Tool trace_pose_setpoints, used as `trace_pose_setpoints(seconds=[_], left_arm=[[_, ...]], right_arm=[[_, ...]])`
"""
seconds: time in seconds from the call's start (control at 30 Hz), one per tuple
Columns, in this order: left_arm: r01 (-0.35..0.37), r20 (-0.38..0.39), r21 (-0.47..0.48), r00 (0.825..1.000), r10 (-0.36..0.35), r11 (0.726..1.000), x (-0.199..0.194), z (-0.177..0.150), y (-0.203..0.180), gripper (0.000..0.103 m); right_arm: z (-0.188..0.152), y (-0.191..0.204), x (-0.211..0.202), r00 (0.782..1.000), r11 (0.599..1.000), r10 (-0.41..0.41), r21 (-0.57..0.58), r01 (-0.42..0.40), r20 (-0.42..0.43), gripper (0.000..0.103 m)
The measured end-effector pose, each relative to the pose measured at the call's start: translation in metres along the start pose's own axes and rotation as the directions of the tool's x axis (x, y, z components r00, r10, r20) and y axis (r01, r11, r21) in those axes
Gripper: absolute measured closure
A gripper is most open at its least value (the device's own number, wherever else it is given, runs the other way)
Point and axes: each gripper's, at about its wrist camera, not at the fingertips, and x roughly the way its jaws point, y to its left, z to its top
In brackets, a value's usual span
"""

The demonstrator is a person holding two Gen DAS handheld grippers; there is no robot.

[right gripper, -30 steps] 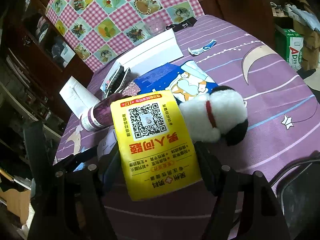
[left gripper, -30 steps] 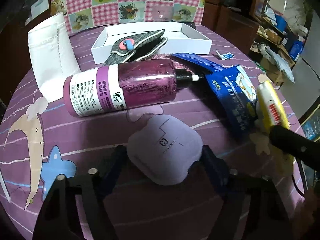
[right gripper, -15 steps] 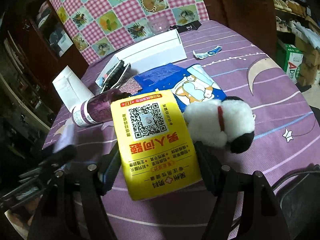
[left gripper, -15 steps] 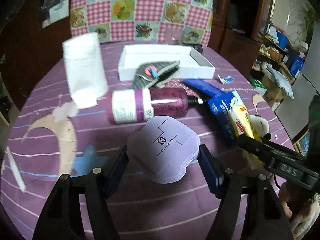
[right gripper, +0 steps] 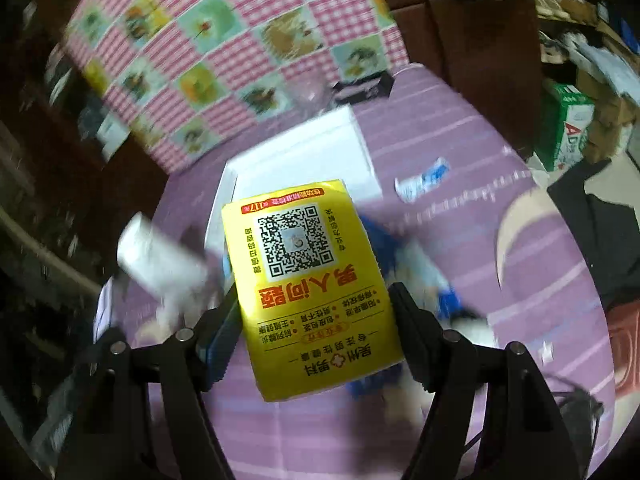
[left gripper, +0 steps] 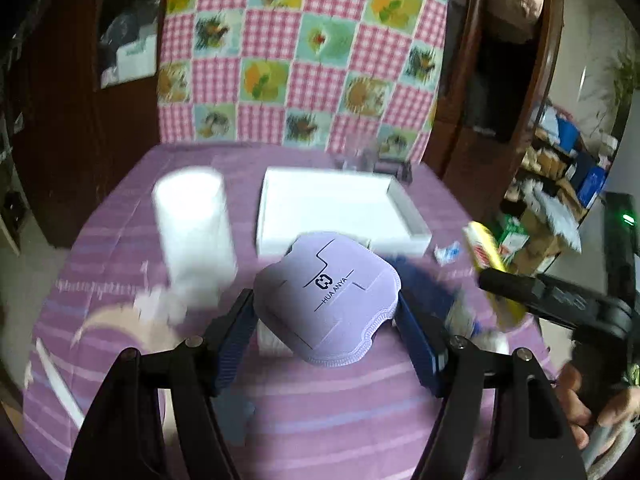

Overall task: Organize soft objects
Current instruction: 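Carry both items to the white tray and release the card with the right gripper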

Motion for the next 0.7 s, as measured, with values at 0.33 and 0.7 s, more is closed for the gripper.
trace_pose_setpoints(seconds=[0.33,0.7], left_arm=[[-0.044,0.002,-0.012,0.999,0.044,0.999,0.073,0.114,-0.011,0.033],[-0.087,-0.120,-0.099,0.990,0.075,0.991,0.189,0.128,0.007,0.033]], right_arm=[[0.117,0.016,0.087,1.000,0.983,0.017,0.184,-0.018,0.004,0.031],[0.139,-0.001,0.161,1.000,0.994,-0.009,0.107,0.012,-0.026,0.031]])
